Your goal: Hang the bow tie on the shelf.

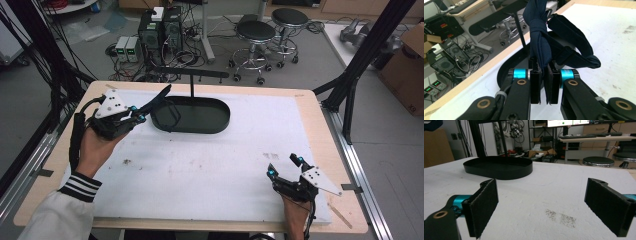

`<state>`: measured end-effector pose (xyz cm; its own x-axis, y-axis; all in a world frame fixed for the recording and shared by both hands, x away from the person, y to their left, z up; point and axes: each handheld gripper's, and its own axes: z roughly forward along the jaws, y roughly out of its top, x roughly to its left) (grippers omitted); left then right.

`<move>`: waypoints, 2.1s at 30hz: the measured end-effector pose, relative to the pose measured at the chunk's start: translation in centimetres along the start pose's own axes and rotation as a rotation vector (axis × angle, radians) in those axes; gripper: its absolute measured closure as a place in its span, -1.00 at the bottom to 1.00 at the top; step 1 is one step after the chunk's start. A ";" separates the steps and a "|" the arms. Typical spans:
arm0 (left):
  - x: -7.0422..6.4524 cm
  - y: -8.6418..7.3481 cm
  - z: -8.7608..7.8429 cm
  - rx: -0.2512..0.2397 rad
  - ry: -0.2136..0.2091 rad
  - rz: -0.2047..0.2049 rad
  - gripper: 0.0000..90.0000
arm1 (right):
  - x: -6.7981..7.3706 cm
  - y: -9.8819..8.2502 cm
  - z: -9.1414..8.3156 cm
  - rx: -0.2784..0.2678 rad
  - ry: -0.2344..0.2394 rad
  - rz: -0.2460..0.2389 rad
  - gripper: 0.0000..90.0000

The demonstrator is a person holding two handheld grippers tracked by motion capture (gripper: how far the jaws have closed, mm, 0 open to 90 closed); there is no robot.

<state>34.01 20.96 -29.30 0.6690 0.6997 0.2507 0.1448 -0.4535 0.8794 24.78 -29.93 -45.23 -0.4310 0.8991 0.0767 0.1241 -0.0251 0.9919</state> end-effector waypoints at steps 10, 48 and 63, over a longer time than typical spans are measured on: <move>0.8 1.9 1.9 -0.003 0.014 0.001 0.87 | 0.0 0.0 0.0 0.002 -0.001 0.000 -0.76; 3.9 4.1 9.8 -0.101 0.105 -0.184 0.88 | -0.2 0.0 0.0 -0.003 -0.004 0.015 -0.76; 4.1 2.8 12.3 -0.115 0.147 -0.254 0.88 | -0.2 0.0 0.0 -0.006 -0.001 0.015 -0.76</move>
<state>46.08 15.78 -30.77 0.5080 0.8589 0.0657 0.2047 -0.1944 0.9593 24.87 -30.13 -45.24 -0.4283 0.8989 0.0920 0.1253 -0.0417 0.9912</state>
